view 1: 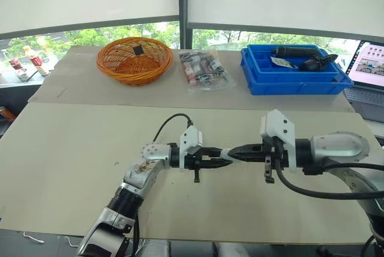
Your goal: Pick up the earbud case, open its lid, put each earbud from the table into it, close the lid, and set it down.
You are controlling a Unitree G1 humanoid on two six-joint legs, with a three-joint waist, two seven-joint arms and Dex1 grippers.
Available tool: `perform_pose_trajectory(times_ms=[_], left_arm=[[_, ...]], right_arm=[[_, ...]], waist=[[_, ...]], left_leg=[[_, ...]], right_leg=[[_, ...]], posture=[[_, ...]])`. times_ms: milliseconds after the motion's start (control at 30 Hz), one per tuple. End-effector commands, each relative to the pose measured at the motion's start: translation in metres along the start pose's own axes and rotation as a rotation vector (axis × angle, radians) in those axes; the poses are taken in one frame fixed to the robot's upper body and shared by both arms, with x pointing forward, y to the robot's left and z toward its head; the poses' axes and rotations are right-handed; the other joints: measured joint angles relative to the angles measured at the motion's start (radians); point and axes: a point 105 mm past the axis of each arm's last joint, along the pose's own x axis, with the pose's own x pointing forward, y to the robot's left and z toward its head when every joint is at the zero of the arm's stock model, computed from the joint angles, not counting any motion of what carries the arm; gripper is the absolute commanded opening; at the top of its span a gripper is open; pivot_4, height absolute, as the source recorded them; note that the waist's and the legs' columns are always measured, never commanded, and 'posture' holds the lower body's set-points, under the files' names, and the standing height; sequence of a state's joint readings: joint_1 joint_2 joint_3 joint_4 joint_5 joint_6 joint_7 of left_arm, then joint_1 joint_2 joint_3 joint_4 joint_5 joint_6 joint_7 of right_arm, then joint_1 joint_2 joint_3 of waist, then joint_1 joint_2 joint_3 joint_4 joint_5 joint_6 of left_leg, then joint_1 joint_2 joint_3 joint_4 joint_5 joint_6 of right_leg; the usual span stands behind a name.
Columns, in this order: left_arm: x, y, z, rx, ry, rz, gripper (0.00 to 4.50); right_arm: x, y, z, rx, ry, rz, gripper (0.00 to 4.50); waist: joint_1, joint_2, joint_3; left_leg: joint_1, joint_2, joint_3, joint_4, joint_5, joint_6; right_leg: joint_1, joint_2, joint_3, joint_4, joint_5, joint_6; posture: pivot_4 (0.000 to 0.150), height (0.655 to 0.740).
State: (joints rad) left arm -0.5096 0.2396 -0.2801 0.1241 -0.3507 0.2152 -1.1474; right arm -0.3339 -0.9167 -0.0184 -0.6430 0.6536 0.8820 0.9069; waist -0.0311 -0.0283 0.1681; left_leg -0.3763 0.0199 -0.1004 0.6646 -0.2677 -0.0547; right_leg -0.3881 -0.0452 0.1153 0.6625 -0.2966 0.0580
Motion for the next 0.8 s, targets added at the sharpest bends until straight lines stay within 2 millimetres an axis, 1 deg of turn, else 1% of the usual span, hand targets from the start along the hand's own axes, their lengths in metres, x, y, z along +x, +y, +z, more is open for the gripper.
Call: perform_pose_trajectory(times_ms=[33,133,200,267,367,467,533,567,600,633,733,767,800], left_arm=[[0.001,0.002,0.006,-0.073,0.021,-0.008,0.57],[0.000,0.008,-0.007,-0.221,0.121,0.034,0.57],[0.000,0.016,-0.014,-0.315,0.181,0.087,0.57],[0.000,0.021,-0.015,-0.409,0.196,0.109,0.57],[-0.003,0.025,-0.020,-0.492,0.238,0.125,0.57],[-0.005,0.027,-0.024,-0.511,0.270,0.126,0.57],[-0.014,0.032,-0.031,-0.470,0.325,0.159,1.62],[-0.020,0.037,-0.034,-0.448,0.348,0.186,1.99],[-0.027,0.041,-0.034,-0.409,0.368,0.208,2.48],[-0.033,0.044,-0.033,-0.377,0.376,0.220,2.92],[-0.052,0.050,-0.026,-0.288,0.389,0.251,4.46],[-0.059,0.051,-0.025,-0.259,0.396,0.262,4.49],[-0.068,0.052,-0.023,-0.219,0.408,0.275,4.50]], right_arm=[[-0.007,0.002,0.012,-0.021,-0.053,-0.044,0.00],[-0.013,0.001,0.010,-0.026,-0.058,-0.110,0.00],[-0.016,0.002,0.004,-0.032,-0.042,-0.149,0.00],[-0.017,0.004,-0.002,-0.044,-0.024,-0.171,0.00],[-0.018,0.008,-0.009,-0.050,-0.001,-0.190,0.00],[-0.018,0.009,-0.012,-0.055,0.008,-0.197,0.00],[-0.018,0.010,-0.016,-0.065,0.025,-0.201,0.00],[-0.019,0.010,-0.017,-0.071,0.032,-0.203,0.00],[-0.019,0.009,-0.018,-0.082,0.037,-0.205,0.00],[-0.020,0.009,-0.019,-0.092,0.041,-0.207,0.00],[-0.022,0.007,-0.021,-0.112,0.055,-0.207,0.00],[-0.022,0.006,-0.022,-0.117,0.061,-0.209,0.00],[-0.023,0.004,-0.022,-0.133,0.069,-0.214,0.29]], waist=[[0.001,0.000,0.000],[0.001,0.000,0.000],[0.003,0.000,0.000],[0.006,0.000,0.000],[0.010,0.000,0.000],[0.006,0.000,0.000],[0.007,0.000,0.000],[0.006,0.000,0.000],[0.006,0.000,0.000],[0.007,0.000,0.000],[0.007,0.000,0.000],[0.006,0.000,0.000],[0.005,0.000,0.000]], left_leg=[[0.000,0.000,0.000,0.000,0.000,0.000],[0.000,0.000,-0.001,0.000,0.000,0.000],[-0.001,0.000,-0.002,0.000,0.000,0.000],[-0.001,-0.001,-0.002,0.001,0.000,0.001],[-0.002,-0.001,-0.003,0.002,0.000,0.001],[-0.002,-0.001,-0.003,0.002,0.000,0.001],[-0.002,-0.001,-0.003,0.002,0.000,0.000],[-0.002,-0.001,-0.003,0.002,0.000,0.000],[-0.001,-0.001,-0.003,0.002,0.000,0.000],[-0.002,-0.001,-0.003,0.002,0.000,0.000],[-0.001,-0.001,-0.003,0.002,0.001,0.000],[-0.001,-0.001,-0.003,0.002,0.001,0.000],[-0.001,-0.001,-0.003,0.002,0.001,0.000]], right_leg=[[0.000,0.000,0.000,0.000,0.000,0.000],[0.000,0.000,0.000,0.000,0.000,0.000],[0.000,0.000,-0.001,0.000,0.000,0.000],[0.000,0.000,-0.001,0.000,0.000,0.000],[0.000,0.000,-0.002,0.000,0.000,0.000],[0.000,0.000,-0.002,0.000,0.000,0.000],[0.000,0.000,-0.002,0.001,0.000,0.000],[0.000,0.000,-0.002,0.001,0.000,0.000],[0.000,0.000,-0.002,0.001,0.000,0.000],[0.000,0.000,-0.002,0.000,0.000,0.000],[0.000,0.000,-0.002,0.001,0.000,0.000],[0.000,0.000,-0.002,0.001,0.000,0.000],[0.000,0.000,-0.002,0.001,0.000,0.000]], posture=[[0.150,0.7329],[0.150,0.7329],[0.150,0.7329],[0.150,0.7329],[0.150,0.7329],[0.150,0.7329],[0.150,0.7329],[0.150,0.7329],[0.150,0.7329],[0.150,0.7329],[0.150,0.7329],[0.150,0.7329],[0.150,0.7329]])
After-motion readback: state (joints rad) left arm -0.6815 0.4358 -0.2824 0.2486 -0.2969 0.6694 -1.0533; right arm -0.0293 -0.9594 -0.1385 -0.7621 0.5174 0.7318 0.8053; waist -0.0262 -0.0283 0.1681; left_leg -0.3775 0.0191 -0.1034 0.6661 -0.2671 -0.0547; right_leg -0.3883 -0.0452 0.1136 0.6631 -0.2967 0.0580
